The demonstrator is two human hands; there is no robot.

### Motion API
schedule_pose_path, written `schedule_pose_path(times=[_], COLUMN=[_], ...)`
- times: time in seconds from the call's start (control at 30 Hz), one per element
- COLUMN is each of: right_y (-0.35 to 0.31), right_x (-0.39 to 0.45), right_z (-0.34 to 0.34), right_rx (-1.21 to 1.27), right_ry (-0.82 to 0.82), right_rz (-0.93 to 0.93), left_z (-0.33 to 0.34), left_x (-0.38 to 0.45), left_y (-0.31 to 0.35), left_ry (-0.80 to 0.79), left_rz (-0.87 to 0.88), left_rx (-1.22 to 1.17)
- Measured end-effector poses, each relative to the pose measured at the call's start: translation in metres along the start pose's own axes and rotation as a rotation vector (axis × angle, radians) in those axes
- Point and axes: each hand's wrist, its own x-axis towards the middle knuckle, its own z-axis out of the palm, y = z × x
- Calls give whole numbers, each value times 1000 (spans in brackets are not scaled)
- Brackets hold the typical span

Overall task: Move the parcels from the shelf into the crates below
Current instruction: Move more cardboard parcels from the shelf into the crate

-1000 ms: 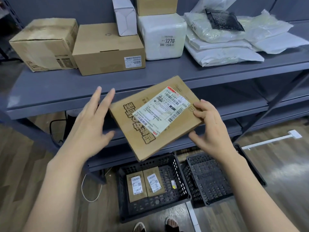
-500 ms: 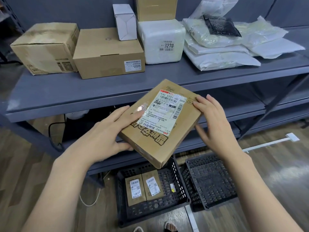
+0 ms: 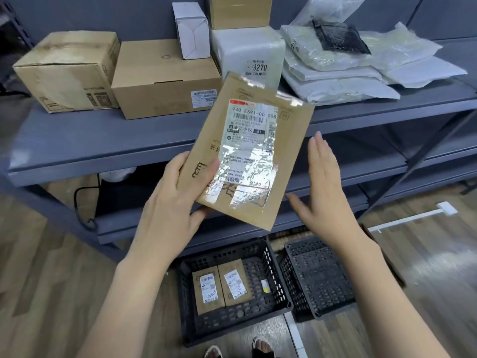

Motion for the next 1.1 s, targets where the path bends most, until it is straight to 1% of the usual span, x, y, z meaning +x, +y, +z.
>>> schedule_pose_path(times=[0.13,0.2,0.27,0.4,0.63,0.73,0.83,0.97,1.1], right_y=[-11,-19,-27,-30,-31,-26,-19,-5,4], right_x=[-5,-5,-5,-6,5,3,1,-6,-26], right_z=[2,1,-3,-6,-6,-2,5,13,20], right_rx=[81,168,254,314,450,425,374,236,167], right_ry=[-153,-183,-174,-154,-29,-14,-17,-32,-49], right_rz=[10,-2,12,28,1,18,35,87,168], left_z=[4,8,12,19,26,28,31,37,52], left_x=[1,3,3,1,-5,-7,-10,-14,-24], left_y=[14,21,25,30,36,38,40,47,55], left_ry=[82,103,113,130,162,175,171,120,62], left_rz=[-54,-73,-79,-95,-55,-42,-64,-109,-141], left_rx=[55,85,99,84,65,49,19,-1,11])
